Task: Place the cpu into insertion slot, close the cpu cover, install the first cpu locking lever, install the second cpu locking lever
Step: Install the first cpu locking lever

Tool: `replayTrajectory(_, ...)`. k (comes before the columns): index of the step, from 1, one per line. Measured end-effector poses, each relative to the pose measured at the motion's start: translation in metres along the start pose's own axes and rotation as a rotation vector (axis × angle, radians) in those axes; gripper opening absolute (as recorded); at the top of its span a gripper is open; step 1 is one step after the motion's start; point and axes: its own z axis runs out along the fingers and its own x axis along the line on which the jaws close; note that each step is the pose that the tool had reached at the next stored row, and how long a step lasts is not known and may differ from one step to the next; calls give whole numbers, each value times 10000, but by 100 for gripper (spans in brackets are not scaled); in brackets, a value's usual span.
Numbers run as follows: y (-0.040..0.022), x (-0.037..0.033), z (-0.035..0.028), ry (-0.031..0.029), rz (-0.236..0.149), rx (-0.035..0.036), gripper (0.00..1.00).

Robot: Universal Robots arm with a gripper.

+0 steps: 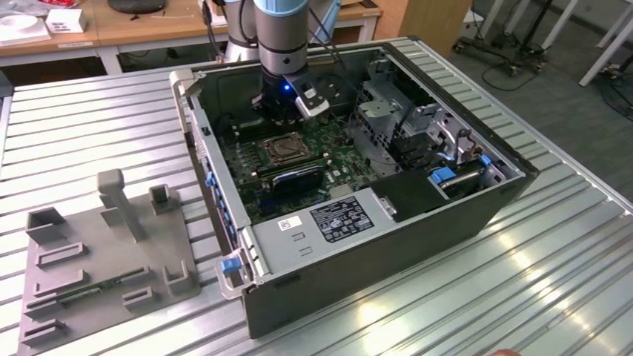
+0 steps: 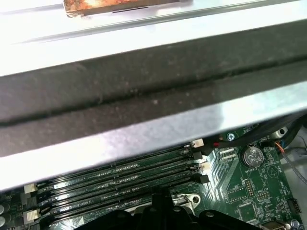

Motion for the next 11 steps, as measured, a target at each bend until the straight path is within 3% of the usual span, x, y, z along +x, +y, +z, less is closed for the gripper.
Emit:
replayTrajectory(3,-6,-1,2,39,22,-151,11)
replayTrajectory(9,-60,-14,14,57,32,-223,11)
replayTrajectory(11,-71,-15,20,84,48,-328,11)
